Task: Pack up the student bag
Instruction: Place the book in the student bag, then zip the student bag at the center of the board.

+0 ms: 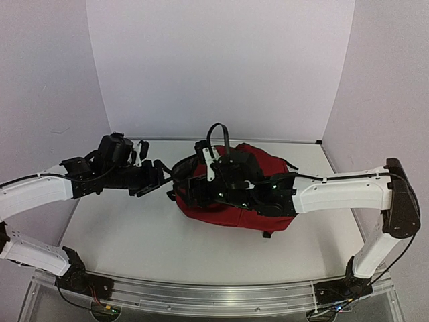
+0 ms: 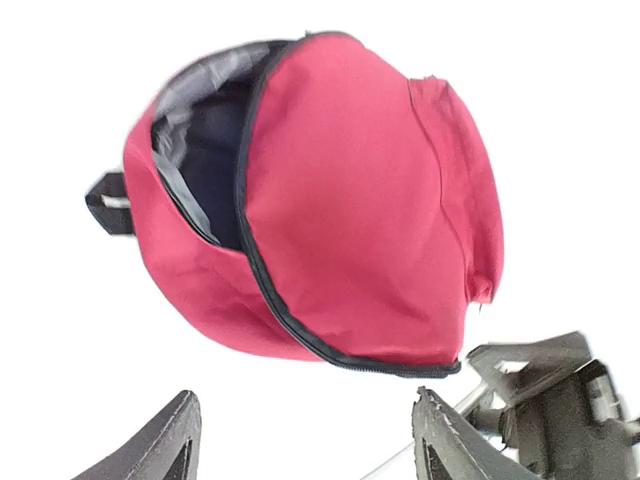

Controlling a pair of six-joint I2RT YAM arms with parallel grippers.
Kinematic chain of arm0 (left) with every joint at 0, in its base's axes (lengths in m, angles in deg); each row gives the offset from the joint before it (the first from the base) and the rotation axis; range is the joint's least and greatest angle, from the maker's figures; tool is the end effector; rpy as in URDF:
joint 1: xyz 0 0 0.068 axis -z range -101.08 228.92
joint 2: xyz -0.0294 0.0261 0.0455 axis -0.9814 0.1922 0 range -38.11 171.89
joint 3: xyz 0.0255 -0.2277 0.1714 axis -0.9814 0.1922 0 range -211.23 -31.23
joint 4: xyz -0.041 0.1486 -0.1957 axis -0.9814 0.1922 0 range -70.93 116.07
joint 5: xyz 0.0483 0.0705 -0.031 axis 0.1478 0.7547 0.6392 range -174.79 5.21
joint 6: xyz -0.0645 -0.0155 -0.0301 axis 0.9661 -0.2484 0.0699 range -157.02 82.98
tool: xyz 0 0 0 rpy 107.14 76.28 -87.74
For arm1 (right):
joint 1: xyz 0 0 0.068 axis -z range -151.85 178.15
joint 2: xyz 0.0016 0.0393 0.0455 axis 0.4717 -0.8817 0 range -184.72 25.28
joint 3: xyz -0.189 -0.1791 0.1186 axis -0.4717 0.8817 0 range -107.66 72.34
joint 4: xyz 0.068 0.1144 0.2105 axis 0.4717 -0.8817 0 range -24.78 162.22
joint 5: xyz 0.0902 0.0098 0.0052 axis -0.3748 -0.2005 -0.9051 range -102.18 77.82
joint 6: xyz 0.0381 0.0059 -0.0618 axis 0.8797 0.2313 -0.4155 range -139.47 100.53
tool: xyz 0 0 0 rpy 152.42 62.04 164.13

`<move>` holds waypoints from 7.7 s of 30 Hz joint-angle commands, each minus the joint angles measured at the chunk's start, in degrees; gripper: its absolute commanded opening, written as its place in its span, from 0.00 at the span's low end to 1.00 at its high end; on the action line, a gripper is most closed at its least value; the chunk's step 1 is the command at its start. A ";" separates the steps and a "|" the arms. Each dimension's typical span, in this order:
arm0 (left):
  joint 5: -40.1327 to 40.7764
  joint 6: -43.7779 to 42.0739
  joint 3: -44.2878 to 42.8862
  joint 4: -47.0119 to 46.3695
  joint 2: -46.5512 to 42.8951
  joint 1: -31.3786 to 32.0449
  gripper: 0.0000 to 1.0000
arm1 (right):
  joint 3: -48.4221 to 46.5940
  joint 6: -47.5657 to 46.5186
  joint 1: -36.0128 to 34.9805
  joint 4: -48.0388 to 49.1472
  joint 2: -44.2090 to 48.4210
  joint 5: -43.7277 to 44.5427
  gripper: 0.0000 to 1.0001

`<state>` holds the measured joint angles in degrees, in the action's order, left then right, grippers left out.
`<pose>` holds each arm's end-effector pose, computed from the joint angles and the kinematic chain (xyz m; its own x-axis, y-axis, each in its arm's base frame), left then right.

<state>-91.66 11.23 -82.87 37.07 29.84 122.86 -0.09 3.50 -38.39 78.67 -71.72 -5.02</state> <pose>0.1864 -0.1897 0.2879 -0.8373 -0.2217 -0.4997 0.2034 0.7221 -0.6612 0.1729 0.3794 0.3057 -0.4508 -0.0661 -0.8902 -0.7462 0.5752 0.3352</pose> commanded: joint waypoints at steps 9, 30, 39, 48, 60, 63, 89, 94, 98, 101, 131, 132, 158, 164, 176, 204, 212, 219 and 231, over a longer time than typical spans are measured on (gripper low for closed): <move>9.52 0.36 -14.56 -4.82 16.40 21.30 0.62 | 5.27 8.53 11.54 -17.10 14.43 11.91 0.93; 7.41 8.76 -41.79 7.92 44.98 23.81 0.62 | 17.10 12.87 21.34 -17.12 25.33 17.51 0.85; 7.81 12.62 -41.42 4.54 47.23 21.83 0.65 | 20.54 12.21 21.33 -17.17 29.75 17.25 0.85; 7.65 13.87 -42.08 1.90 48.54 21.07 0.46 | 23.40 12.35 21.34 -16.66 30.88 15.99 0.85; 9.27 16.53 -37.14 2.55 44.30 20.99 0.14 | 25.23 10.29 21.32 -16.01 33.46 13.07 0.84; 9.34 17.08 -34.22 0.69 42.30 20.72 0.02 | 25.80 9.07 21.31 -15.88 34.41 11.57 0.83; 4.37 12.90 -21.44 5.62 27.55 14.93 0.00 | 26.60 -2.16 6.07 -13.34 26.53 4.75 0.70; 5.04 11.04 -18.93 7.50 23.28 12.85 0.00 | 21.76 -5.99 3.47 -13.00 19.83 9.46 0.77; 3.59 8.82 -17.82 8.11 20.74 11.58 0.00 | 17.05 -9.44 1.56 -12.25 14.30 11.63 0.78; 1.19 6.27 -17.80 8.60 19.91 10.63 0.00 | 14.35 -12.13 0.00 -9.85 11.00 12.93 0.78; -6.49 -1.97 -16.97 9.71 16.29 -0.73 0.00 | 12.51 -23.51 -1.68 7.41 -2.13 28.79 0.00; -6.22 -2.48 -16.87 9.57 16.12 -1.89 0.00 | 13.12 -23.43 -1.70 6.54 -1.26 28.41 0.00; -23.67 -11.18 -9.58 -5.56 16.03 -19.23 0.00 | 11.80 -8.84 -3.07 -10.68 10.51 16.34 0.23; -27.28 -8.92 -2.22 -9.20 11.49 -18.89 0.00 | 0.57 -8.72 -2.55 -9.07 2.34 14.26 0.49; -25.92 -7.29 1.08 -8.87 6.62 -18.45 0.00 | -20.07 -17.79 -2.40 -9.60 -17.46 7.01 0.85; -19.76 -7.97 -5.43 -3.53 9.04 -20.62 0.00 | -4.05 -19.89 -6.68 -6.10 -5.00 2.59 0.00; -20.38 -10.66 -8.90 -1.97 12.99 -22.96 0.00 | -0.48 -16.39 -10.43 -12.17 -0.32 0.18 0.00; -22.76 -13.64 -13.36 -3.34 18.96 -24.46 0.00 | 1.32 -12.57 -13.07 -16.04 4.57 -6.44 0.00; -31.06 -12.94 -16.43 -10.84 25.48 -26.67 0.00 | 5.71 -5.99 -13.71 -20.42 9.78 -5.89 0.01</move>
<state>-130.08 -2.55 -94.98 41.23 54.07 101.57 5.69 -7.20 -48.01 64.49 -67.42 -5.33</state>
